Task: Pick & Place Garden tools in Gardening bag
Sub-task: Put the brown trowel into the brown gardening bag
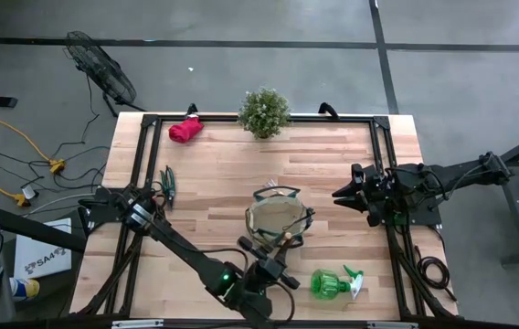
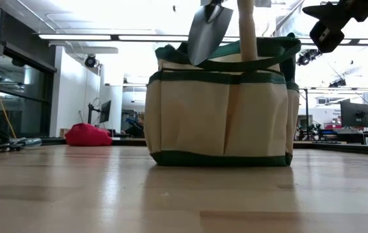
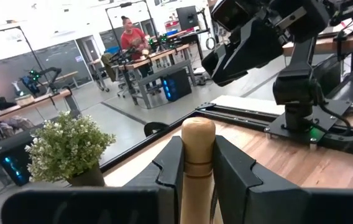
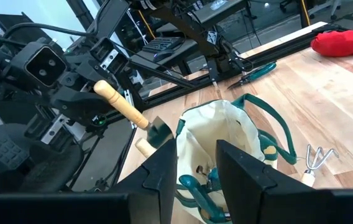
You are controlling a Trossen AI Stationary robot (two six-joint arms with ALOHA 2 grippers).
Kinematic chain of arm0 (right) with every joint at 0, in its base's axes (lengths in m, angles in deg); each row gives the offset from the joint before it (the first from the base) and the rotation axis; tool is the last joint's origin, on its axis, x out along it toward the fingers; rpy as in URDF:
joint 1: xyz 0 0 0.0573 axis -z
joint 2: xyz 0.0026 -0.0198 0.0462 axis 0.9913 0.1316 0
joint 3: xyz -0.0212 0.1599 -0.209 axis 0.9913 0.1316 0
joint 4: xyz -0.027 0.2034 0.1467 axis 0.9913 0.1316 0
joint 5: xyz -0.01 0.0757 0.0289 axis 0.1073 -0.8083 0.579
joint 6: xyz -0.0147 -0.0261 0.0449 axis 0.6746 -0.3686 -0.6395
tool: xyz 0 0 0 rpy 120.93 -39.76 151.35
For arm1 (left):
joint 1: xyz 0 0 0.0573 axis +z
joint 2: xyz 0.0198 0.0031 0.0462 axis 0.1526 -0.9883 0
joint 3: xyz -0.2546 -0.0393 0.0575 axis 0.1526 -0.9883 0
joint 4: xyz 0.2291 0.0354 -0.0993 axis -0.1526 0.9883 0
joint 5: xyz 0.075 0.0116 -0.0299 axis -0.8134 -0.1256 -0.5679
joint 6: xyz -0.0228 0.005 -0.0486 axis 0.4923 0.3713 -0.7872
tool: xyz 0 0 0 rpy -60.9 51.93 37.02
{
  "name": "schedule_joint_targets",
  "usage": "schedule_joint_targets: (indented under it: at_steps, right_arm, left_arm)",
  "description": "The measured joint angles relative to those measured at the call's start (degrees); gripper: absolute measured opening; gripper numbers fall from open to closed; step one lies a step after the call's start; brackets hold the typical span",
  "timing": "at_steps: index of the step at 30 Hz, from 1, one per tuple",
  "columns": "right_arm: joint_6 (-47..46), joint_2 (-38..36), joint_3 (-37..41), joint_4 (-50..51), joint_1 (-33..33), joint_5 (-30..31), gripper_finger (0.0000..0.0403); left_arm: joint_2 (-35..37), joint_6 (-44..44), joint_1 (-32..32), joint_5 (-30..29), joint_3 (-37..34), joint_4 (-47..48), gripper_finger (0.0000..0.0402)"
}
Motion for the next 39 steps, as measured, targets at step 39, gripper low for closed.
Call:
schedule_joint_targets:
  at_steps: [39]
  right_arm:
    - [0.0,0.0,0.0,0.0,0.0,0.0,0.0103]
  left_arm:
    - [0.0,-39.9,4.0,3.9,0.0,32.2,0.0056]
